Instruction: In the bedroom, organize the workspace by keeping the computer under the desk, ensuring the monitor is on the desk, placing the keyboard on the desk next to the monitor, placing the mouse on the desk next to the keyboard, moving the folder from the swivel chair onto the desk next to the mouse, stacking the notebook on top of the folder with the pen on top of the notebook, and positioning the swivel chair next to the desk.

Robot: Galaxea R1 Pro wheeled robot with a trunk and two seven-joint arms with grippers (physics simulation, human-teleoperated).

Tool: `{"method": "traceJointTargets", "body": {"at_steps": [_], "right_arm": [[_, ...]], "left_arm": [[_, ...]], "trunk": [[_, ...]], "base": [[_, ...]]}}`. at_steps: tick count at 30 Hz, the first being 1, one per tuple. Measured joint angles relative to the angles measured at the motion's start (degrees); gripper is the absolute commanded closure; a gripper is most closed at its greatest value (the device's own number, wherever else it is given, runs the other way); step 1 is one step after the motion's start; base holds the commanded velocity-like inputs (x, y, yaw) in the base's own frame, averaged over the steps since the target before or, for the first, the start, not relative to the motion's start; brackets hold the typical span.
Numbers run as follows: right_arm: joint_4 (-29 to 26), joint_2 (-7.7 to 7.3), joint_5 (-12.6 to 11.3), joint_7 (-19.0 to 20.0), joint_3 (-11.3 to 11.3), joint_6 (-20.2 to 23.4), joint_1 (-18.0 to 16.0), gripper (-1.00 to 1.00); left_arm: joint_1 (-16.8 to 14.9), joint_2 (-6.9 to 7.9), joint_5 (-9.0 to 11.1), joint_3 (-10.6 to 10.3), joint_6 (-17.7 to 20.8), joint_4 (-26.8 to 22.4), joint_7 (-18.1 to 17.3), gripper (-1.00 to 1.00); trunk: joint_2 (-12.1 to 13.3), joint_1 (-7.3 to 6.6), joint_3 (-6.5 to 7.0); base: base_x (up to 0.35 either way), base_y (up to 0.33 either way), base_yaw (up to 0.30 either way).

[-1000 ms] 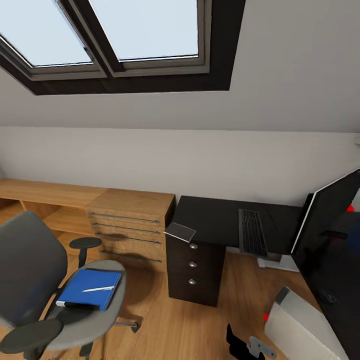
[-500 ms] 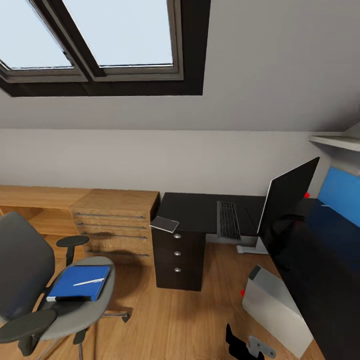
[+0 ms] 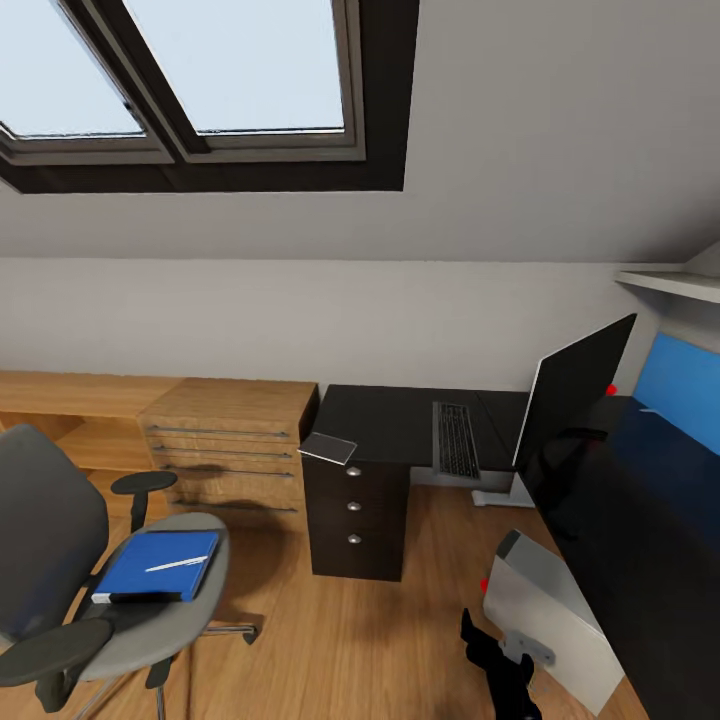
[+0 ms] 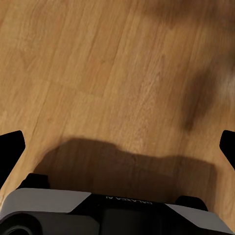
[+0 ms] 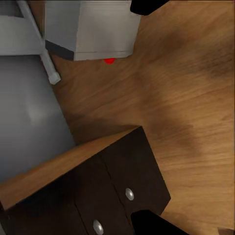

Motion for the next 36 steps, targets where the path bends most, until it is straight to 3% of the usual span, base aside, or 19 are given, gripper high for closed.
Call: {"method": "traceJointTargets", "body": {"at_steps": [2, 3, 5, 6, 9, 10, 13, 14, 18, 21, 23, 24, 30, 36], "right_arm": [[-4.16, -0.16, 0.31, -1.08, -0.01, 5.32, -0.04, -1.0], [-8.79, -0.4, 0.6, -1.92, -0.01, 11.63, -0.09, -1.0], [-14.26, -0.74, 0.75, -2.71, 0.02, 18.95, -0.08, -1.0], [-19.56, -1.15, 0.95, -3.53, 0.05, 26.42, -0.11, -1.0], [-28.17, -1.85, 1.02, -5.02, 0.04, 37.66, -0.12, -1.0], [-33.44, -2.37, 1.1, -6.02, 0.05, 44.9, -0.14, -1.0], [-43.26, -3.7, 1.14, -7.14, -0.03, 56.89, -0.13, -1.0], [-45.3, -4.13, 1.12, -7.31, -0.08, 59.09, -0.12, -1.0], [-50.21, -6.33, 1.15, -7.75, -0.17, 64.08, -0.11, -1.0], [-52.19, -8.83, 1.18, -7.96, -0.36, 65.93, -0.11, -1.0], [-52.63, -9.74, 1.12, -8.05, -0.53, 65.96, -0.11, -1.0], [-53.04, -10.64, 1.18, -8.18, -1.63, 64.7, -0.06, -1.0], [-53.33, -11.35, 1.6, -7.84, -4.77, 62.37, 0.23, -1.0], [-53.34, -11.37, 4.47, -7.81, -5.09, 61.53, 0.32, -1.0]], "left_arm": [[0.0, 0.0, 0.01, 0.0, 0.0, 0.0, -0.01, -1.0], [0.0, 0.0, 0.03, -0.01, 0.0, 0.0, -0.02, -1.0], [0.0, 0.0, 0.04, -0.01, 0.0, 0.0, -0.02, -1.0], [0.0, 0.0, 0.05, -0.01, -0.07, 0.02, -0.01, -1.0], [0.0, 0.0, 0.08, 0.01, -0.73, 0.05, -0.01, -1.0], [0.0, 0.0, 0.09, 0.03, -1.65, 0.07, -0.02, -1.0], [0.01, 0.0, 0.13, 0.08, -3.81, 0.05, 0.0, -1.0], [0.01, 0.0, 0.14, 0.06, -4.28, 0.04, 0.01, -1.0], [0.01, 0.0, 0.12, -0.01, -5.37, 0.13, 0.02, -1.0], [0.02, 0.0, 0.09, -0.09, -5.87, 0.63, 0.02, -1.0], [0.02, 0.0, 0.08, -0.12, -6.02, 0.85, 0.0, -1.0], [0.02, 0.0, 0.07, -0.14, -6.18, 1.06, -0.03, -1.0], [0.02, 0.02, 0.07, -0.16, -6.37, 1.2, -0.06, -1.0], [0.02, 0.05, 0.01, -0.19, -6.39, 1.22, -0.07, -1.0]], "trunk": [[0.0, 0.0, 0.0], [0.0, 0.0, 0.0], [0.0, 0.0, 0.0], [0.0, 0.0, 0.01], [0.0, 0.0, 0.0], [0.0, 0.0, 0.01], [0.0, 0.0, 0.0], [0.0, 0.0, 0.0], [0.0, 0.0, 0.0], [0.0, 0.0, 0.0], [0.0, 0.0, -0.01], [0.0, 0.0, 0.0], [0.0, 0.0, -0.01], [0.0, 0.0, -0.01]], "base": [[0.0, 0.0, 0.0], [0.0, 0.0, 0.0], [0.0, 0.0, 0.0], [0.0, 0.0, 0.0], [0.0, 0.0, 0.0], [0.0, 0.0, 0.0], [0.0, 0.0, 0.0], [0.0, 0.0, 0.0], [0.0, 0.0, 0.0], [0.0, 0.0, 0.0], [0.0, 0.0, 0.0], [0.0, 0.0, 0.0], [0.0, 0.0, 0.0], [0.0, 0.0, 0.0]]}}
